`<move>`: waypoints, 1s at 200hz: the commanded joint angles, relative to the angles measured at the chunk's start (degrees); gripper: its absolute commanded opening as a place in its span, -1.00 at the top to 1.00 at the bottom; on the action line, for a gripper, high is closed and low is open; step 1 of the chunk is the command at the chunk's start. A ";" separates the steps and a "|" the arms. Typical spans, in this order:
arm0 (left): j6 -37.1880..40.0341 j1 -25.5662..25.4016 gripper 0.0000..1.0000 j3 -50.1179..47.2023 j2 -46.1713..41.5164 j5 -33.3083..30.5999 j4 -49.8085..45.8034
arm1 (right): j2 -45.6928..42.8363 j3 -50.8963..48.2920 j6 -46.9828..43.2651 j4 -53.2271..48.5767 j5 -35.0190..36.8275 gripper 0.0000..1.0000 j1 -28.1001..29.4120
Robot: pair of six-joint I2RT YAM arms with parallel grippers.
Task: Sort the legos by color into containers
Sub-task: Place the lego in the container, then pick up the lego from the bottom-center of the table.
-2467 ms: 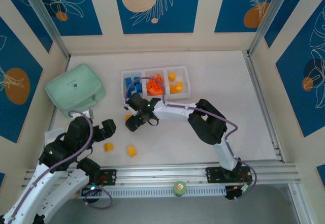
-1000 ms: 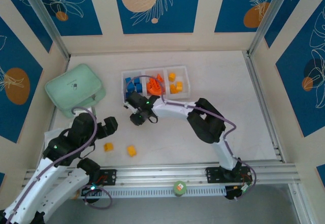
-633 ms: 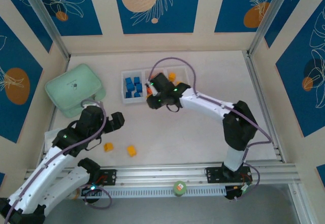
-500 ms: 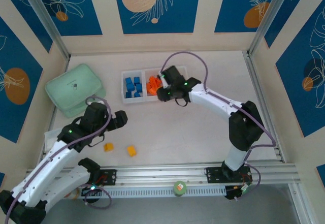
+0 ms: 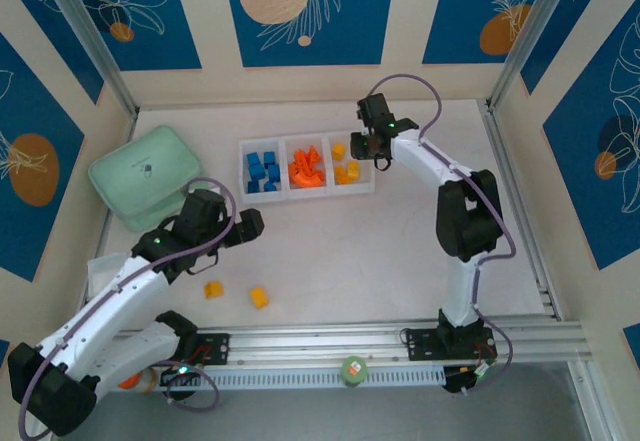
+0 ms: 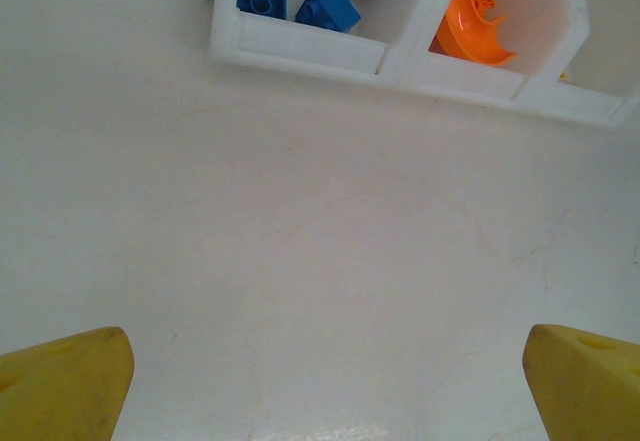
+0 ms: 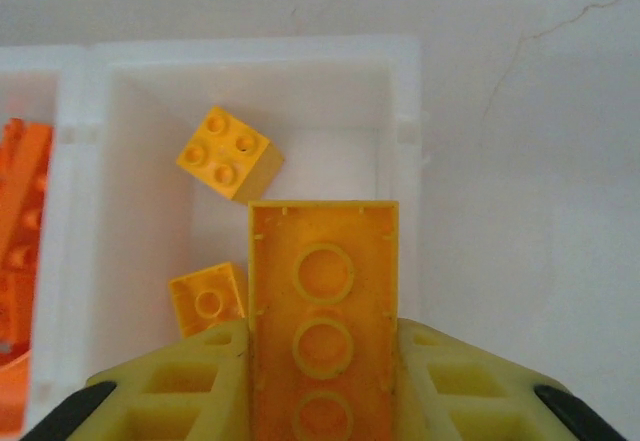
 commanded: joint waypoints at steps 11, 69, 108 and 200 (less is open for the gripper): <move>1.23 1.08 -0.99 1.89 0.70 0.99 1.91 | 3.80 5.09 -1.93 -2.37 1.98 0.27 0.51; 0.82 1.46 -0.99 1.81 0.66 0.81 2.13 | 1.38 4.38 -2.42 -3.04 2.51 -0.21 1.57; 1.50 2.09 -0.99 2.20 -3.00 -0.24 -1.85 | -6.71 -3.72 0.32 -2.66 -0.65 -0.32 5.79; 0.47 2.18 -0.99 0.20 -12.01 -0.76 -13.80 | -13.74 -15.61 10.72 -2.13 -7.50 -0.55 26.32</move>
